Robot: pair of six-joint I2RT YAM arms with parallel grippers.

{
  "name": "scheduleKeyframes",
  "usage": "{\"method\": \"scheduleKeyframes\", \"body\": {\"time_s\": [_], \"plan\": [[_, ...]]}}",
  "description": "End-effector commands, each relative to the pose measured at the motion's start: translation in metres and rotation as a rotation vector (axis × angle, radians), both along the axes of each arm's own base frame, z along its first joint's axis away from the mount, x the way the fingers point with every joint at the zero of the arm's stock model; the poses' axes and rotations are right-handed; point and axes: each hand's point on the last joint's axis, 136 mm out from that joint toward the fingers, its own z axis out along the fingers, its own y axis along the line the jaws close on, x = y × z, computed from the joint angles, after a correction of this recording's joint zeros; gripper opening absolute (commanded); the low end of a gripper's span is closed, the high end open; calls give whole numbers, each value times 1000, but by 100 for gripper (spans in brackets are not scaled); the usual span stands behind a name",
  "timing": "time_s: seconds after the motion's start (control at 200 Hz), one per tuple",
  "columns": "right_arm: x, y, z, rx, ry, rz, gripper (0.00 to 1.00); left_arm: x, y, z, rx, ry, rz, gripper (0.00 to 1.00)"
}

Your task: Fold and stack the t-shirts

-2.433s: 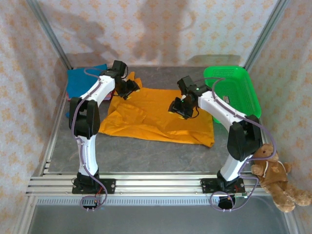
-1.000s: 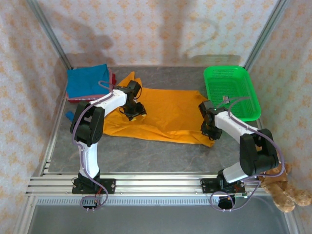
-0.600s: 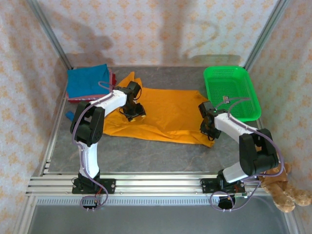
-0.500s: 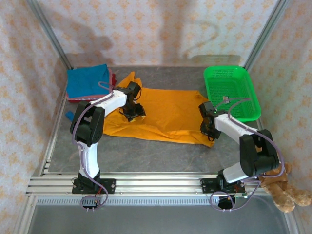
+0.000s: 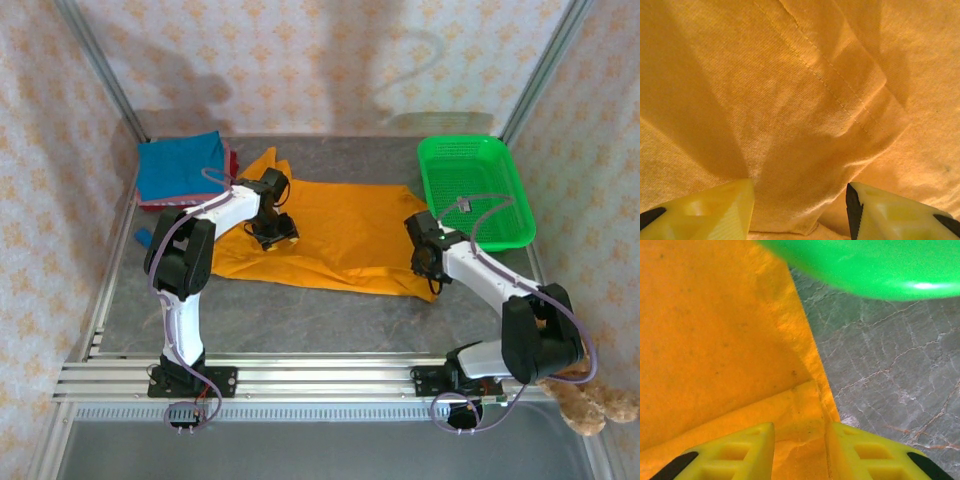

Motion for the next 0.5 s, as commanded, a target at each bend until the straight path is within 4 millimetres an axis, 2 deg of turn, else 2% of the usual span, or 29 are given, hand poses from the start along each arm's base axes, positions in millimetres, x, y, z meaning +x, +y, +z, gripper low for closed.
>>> {"method": "scheduleKeyframes", "body": {"time_s": [0.0,0.295,0.496], "plan": [[-1,1,1,-78,26,47,33,-4,5,8,28,-23,-4,52],[1,17,-21,-27,88,81,31,-10,7,3,34,-11,-7,52],[1,20,-31,-17,113,85,24,-11,8,2,36,-10,-5,52]]}}
